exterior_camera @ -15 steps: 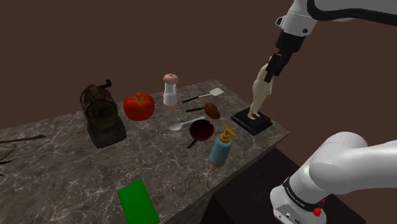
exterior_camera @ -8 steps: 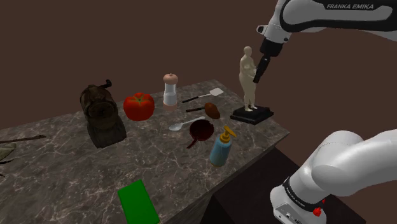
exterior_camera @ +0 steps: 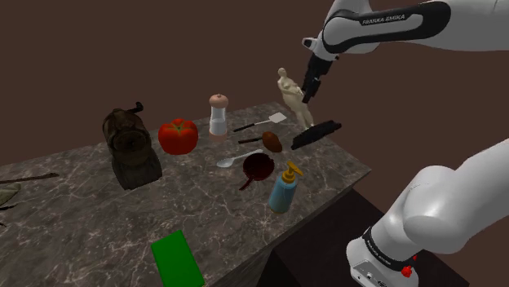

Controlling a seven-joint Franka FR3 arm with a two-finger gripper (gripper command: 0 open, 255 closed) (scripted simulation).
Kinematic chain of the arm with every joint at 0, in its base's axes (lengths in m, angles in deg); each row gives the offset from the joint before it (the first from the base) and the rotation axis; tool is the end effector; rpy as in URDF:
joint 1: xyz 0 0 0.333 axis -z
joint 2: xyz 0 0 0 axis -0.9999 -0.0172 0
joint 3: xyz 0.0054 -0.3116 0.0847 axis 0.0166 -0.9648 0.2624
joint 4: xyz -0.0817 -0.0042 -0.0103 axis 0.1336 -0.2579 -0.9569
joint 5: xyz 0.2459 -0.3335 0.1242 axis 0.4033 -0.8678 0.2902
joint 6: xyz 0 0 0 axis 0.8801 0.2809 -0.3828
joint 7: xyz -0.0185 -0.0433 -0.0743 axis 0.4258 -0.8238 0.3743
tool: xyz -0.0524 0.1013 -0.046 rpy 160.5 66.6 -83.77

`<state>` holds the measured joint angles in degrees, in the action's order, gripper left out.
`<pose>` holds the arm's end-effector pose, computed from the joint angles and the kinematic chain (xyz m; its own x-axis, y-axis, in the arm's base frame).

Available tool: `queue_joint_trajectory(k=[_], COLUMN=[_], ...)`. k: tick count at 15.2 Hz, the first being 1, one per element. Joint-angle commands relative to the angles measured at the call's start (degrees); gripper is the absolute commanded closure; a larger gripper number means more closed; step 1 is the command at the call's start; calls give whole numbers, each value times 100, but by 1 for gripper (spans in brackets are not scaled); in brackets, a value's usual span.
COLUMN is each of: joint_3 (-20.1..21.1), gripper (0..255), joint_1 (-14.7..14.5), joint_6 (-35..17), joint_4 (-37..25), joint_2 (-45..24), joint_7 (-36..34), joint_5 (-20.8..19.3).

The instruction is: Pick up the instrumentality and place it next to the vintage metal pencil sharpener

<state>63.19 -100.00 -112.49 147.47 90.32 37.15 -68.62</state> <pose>0.5232 -0.0888 0.4908 0.6809 0.7224 0.1203 0.7168 -0.6911 0.0928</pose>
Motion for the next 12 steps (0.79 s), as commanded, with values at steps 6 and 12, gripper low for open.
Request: queue_joint_trajectory(k=[6, 12], joint_3=[-256, -37], gripper=[0, 0], joint_1=[-310, -302], joint_6=[140, -49], joint_4=[-833, -1771], joint_2=[-1572, -2830], joint_7=[2018, 3499], joint_5=[643, 1184])
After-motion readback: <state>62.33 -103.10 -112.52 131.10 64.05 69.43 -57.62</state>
